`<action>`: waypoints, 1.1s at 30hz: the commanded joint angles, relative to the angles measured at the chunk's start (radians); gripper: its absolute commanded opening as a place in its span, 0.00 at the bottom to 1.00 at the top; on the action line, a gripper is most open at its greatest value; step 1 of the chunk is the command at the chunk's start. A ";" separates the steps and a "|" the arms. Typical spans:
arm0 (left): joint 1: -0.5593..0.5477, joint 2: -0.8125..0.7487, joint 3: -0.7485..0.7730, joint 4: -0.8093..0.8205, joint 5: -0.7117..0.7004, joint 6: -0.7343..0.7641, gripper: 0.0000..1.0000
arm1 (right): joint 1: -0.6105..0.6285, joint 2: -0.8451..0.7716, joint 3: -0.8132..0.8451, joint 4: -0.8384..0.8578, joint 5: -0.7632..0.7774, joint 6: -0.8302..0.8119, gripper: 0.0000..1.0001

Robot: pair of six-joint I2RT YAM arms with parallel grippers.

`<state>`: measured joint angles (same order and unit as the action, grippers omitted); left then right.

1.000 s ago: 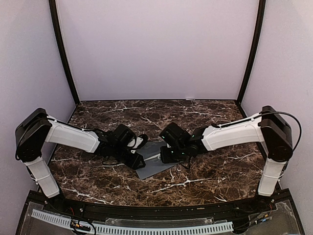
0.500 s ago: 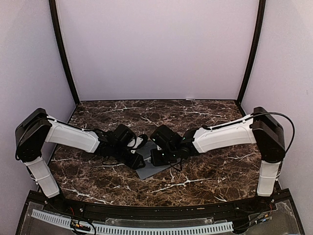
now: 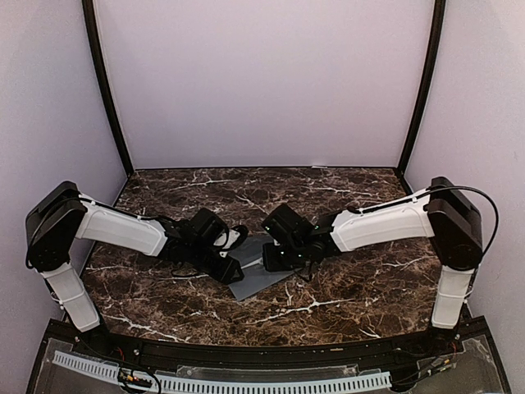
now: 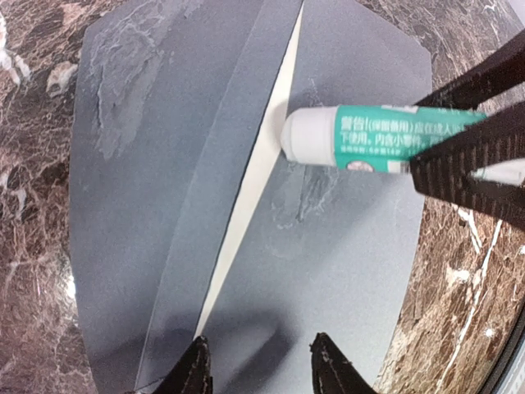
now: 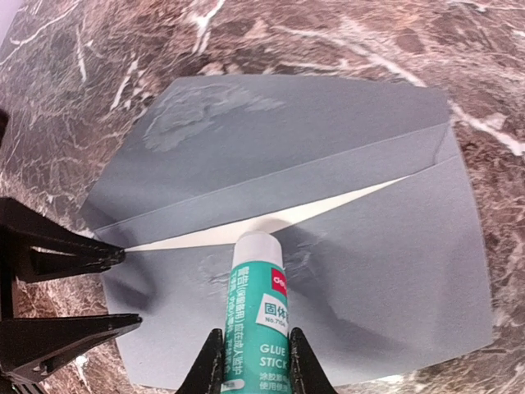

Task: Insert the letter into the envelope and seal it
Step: Paint the envelope at the center of the board.

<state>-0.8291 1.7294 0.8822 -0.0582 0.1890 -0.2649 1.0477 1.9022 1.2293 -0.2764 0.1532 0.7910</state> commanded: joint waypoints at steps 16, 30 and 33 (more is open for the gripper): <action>-0.005 0.018 -0.009 -0.081 -0.005 0.011 0.41 | -0.050 -0.034 -0.076 -0.049 0.020 -0.023 0.00; -0.005 0.018 -0.009 -0.079 -0.003 0.010 0.41 | 0.059 0.021 0.005 -0.030 -0.063 -0.031 0.00; -0.005 0.018 -0.009 -0.077 -0.002 0.009 0.41 | 0.069 0.024 0.003 -0.025 -0.069 -0.025 0.00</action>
<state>-0.8291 1.7294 0.8822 -0.0582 0.1894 -0.2649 1.0977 1.8992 1.2285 -0.2768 0.1234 0.7509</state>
